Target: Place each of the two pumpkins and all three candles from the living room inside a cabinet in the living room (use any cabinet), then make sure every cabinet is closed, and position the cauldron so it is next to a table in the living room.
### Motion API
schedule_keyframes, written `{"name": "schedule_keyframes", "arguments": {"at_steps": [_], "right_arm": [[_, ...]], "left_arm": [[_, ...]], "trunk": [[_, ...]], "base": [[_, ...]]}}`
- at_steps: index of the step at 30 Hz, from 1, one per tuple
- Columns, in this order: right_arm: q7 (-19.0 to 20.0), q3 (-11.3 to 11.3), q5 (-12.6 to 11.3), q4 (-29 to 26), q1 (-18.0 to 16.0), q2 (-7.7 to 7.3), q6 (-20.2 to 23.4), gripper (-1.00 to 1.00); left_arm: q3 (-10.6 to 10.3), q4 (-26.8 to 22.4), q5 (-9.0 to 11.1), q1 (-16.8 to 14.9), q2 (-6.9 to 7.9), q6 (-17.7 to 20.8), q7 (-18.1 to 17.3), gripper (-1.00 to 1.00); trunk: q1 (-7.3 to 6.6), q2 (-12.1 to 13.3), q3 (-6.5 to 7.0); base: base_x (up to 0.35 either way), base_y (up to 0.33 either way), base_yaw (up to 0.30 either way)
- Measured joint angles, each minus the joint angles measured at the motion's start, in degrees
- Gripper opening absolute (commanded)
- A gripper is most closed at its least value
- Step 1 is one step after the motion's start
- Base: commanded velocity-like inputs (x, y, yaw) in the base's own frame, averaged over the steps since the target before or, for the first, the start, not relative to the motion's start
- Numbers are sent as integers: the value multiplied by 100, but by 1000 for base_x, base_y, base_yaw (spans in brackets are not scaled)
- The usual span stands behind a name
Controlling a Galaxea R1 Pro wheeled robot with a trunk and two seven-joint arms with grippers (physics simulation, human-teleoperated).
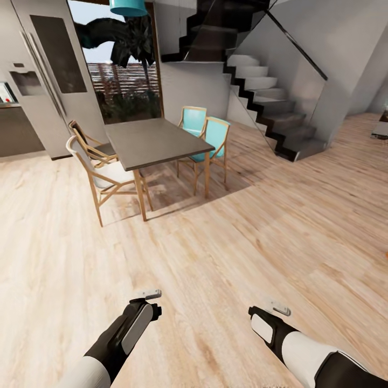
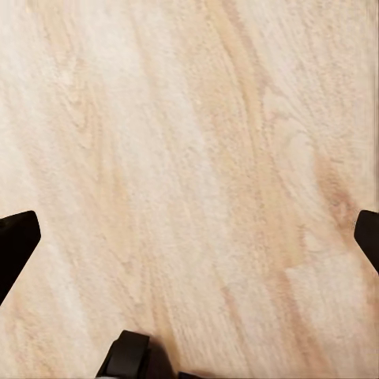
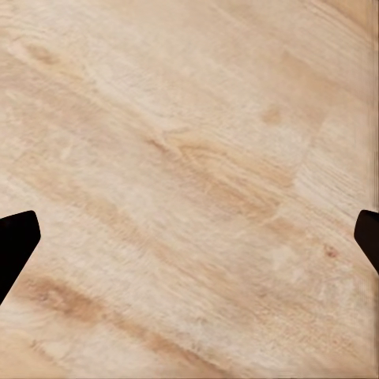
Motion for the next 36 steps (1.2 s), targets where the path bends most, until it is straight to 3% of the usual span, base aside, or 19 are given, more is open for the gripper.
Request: {"name": "schedule_keyframes", "arguments": {"at_steps": [36], "right_arm": [[2, 0, 0, 0, 0, 0, 3, 100]], "left_arm": [[-9, 9, 2, 0, 0, 0, -8, 100]], "trunk": [[0, 0, -200]], "base": [[0, 0, -234]]}}
